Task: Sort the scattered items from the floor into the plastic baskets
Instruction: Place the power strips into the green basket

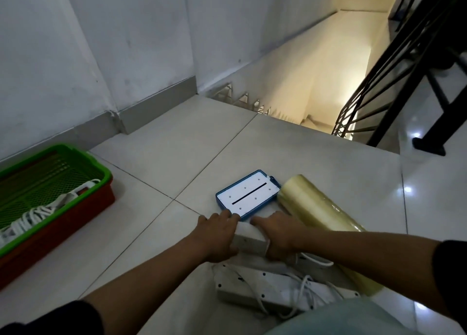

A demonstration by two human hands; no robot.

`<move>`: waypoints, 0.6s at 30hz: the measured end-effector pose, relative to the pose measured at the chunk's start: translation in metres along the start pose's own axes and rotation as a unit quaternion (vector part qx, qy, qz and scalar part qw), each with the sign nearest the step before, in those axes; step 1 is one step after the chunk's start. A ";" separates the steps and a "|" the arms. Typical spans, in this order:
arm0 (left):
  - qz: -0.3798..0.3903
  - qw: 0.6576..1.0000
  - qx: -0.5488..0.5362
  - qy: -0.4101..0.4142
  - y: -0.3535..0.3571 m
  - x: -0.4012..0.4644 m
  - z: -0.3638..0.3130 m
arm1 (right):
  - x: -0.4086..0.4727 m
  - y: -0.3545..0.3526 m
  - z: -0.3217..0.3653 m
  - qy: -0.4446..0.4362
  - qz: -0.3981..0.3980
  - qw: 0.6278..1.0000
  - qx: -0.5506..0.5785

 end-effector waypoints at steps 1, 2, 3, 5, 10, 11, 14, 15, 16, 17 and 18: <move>-0.021 1.000 0.004 -0.002 -0.003 -0.001 0.001 | 0.001 -0.011 0.003 -0.010 -0.024 1.000 0.005; -0.054 0.998 0.008 -0.010 -0.007 -0.003 0.005 | 0.002 -0.025 0.007 -0.018 -0.047 0.999 0.011; -0.092 0.995 0.014 -0.023 -0.013 -0.005 0.010 | 0.003 -0.040 0.011 -0.023 -0.071 0.997 0.018; -0.172 0.983 0.021 -0.054 -0.029 -0.012 0.024 | 0.005 -0.071 0.024 -0.038 -0.122 0.992 0.021; -0.264 0.960 -0.009 -0.095 -0.070 -0.046 0.078 | 0.011 -0.134 0.079 -0.109 -0.196 0.972 -0.075; -0.271 0.957 -0.021 -0.099 -0.074 -0.057 0.090 | 0.011 -0.145 0.092 -0.122 -0.210 0.965 -0.099; -0.310 0.944 -0.019 -0.110 -0.082 -0.091 0.125 | 0.012 -0.171 0.134 -0.163 -0.242 0.944 -0.156; -0.324 0.939 -0.010 -0.115 -0.083 -0.103 0.136 | 0.013 -0.178 0.148 -0.177 -0.248 0.936 -0.179; -0.339 0.933 0.004 -0.123 -0.083 -0.115 0.146 | 0.014 -0.183 0.162 -0.188 -0.255 0.926 -0.207; -0.354 0.925 0.022 -0.138 -0.084 -0.127 0.157 | 0.016 -0.188 0.177 -0.199 -0.263 0.913 -0.241; -0.367 0.916 0.040 -0.158 -0.084 -0.139 0.167 | 0.018 -0.192 0.192 -0.211 -0.273 0.898 -0.272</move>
Point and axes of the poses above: each hand's wrist, its own x-axis towards the middle knuckle, its own y-axis out of the palm, z = x × y, the point moved 2 cm from there along x, towards the middle knuckle, and after that the axes turned 4 degrees about z, right-handed, at the moved point
